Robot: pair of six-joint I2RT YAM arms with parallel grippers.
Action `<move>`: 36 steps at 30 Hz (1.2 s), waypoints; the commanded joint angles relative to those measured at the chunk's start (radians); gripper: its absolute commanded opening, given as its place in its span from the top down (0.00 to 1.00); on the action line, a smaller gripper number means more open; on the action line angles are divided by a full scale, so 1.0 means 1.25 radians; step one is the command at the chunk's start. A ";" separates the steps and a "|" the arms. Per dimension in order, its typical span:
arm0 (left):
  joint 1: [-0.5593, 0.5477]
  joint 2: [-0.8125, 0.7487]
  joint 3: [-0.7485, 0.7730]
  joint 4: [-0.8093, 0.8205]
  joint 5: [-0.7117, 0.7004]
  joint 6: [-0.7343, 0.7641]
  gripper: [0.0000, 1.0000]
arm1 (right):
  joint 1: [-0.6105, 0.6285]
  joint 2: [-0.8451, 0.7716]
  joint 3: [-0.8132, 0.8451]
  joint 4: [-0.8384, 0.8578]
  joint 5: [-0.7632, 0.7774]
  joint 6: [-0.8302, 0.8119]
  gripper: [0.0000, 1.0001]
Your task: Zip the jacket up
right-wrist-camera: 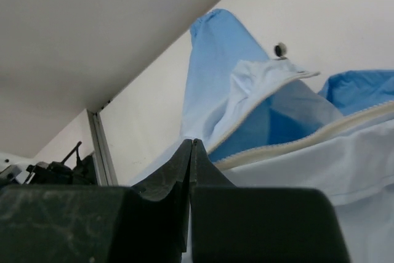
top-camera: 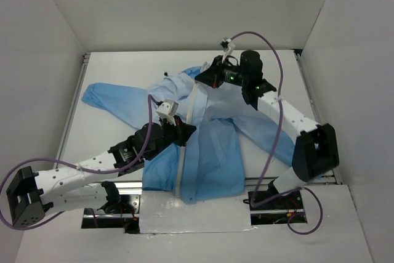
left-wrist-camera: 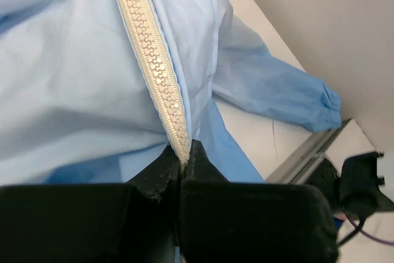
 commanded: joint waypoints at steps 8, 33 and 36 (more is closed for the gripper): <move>-0.023 -0.145 -0.084 -0.137 0.090 -0.081 1.00 | -0.096 0.180 0.196 0.092 -0.018 0.054 1.00; 0.166 0.171 0.079 -0.102 -0.012 -0.073 1.00 | -0.286 0.517 0.991 -0.223 0.035 0.057 1.00; 0.240 0.248 0.140 -0.069 0.042 -0.054 1.00 | -0.287 0.554 1.022 -0.189 0.015 0.078 1.00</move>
